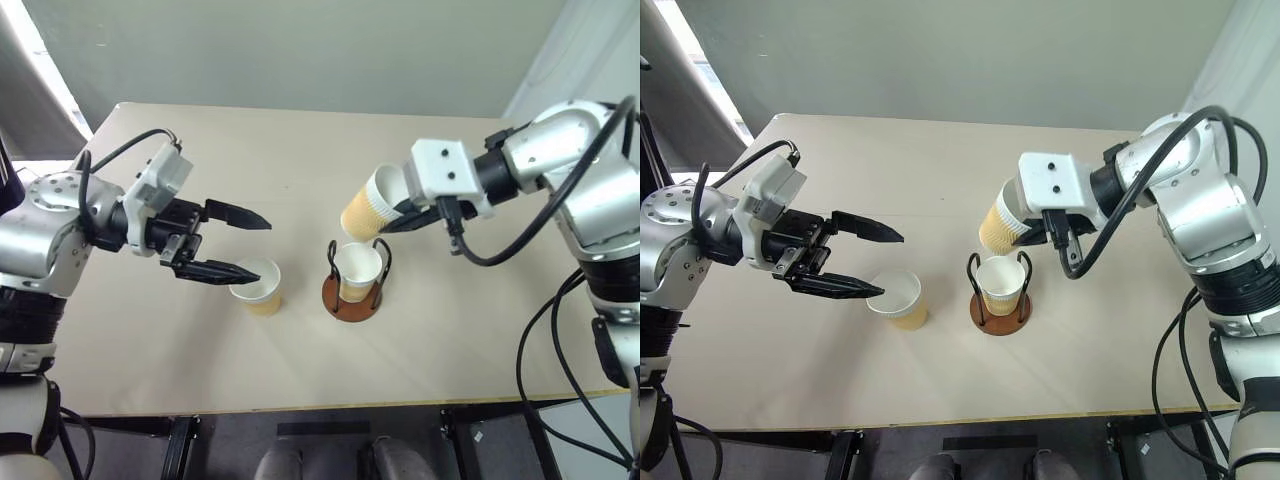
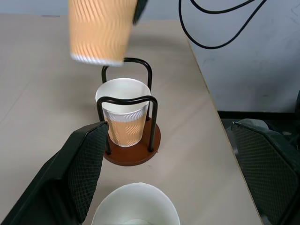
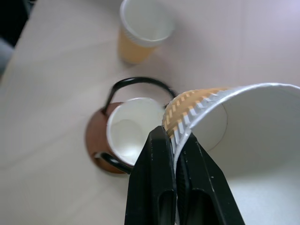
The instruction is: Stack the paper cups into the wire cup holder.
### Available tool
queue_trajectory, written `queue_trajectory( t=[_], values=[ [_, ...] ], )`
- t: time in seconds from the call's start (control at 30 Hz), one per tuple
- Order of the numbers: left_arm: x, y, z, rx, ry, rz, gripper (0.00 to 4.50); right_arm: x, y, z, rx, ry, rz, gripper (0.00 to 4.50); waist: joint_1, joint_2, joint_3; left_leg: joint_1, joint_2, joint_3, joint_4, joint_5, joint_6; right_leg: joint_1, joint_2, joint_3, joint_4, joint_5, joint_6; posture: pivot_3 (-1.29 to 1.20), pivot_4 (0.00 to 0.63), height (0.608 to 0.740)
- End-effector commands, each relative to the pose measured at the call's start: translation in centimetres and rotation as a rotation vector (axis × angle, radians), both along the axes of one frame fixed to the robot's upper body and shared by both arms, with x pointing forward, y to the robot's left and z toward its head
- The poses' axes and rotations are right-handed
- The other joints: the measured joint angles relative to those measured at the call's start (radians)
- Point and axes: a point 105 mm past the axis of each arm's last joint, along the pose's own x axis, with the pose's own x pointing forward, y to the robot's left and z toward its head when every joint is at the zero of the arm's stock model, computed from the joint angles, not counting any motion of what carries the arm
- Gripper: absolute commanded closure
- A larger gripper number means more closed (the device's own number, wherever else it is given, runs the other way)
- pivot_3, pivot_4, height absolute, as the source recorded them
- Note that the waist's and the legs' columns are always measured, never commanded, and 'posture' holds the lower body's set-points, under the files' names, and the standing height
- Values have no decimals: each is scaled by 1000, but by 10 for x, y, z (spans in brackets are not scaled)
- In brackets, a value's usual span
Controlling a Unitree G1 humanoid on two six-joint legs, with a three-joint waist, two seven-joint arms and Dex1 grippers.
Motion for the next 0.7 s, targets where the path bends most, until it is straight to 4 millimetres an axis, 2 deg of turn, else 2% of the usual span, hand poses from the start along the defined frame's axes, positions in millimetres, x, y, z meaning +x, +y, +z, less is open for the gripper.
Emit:
queue_trajectory(
  t=[0.03, 0.33, 0.53, 0.7],
  values=[
    [-8, 2, 10, 7, -37, -34, 0, -13, 5, -1, -21, -17, 53, 4468, -1, 0, 0, 0, 0, 0, 0, 0, 0, 0, 0, 0, 0, 0, 0, 0, 150, 740],
    [-7, 2, 10, 2, -41, -30, 0, -18, 12, -20, -45, 26, 84, 4468, -1, 0, 0, 0, 0, 0, 0, 0, 0, 0, 0, 0, 0, 0, 0, 0, 150, 740],
    [-7, 0, 10, 0, -42, -30, 0, -11, 14, -28, -83, 7, 92, 4468, -2, 0, 0, 0, 0, 0, 0, 0, 0, 0, 0, 0, 0, 0, 0, 0, 150, 740],
    [-7, 2, 10, -1, -44, -23, 0, -5, 13, -26, -121, -26, 103, 4468, -2, 0, 0, 0, 0, 0, 0, 0, 0, 0, 0, 0, 0, 0, 0, 0, 150, 740]
  ],
)
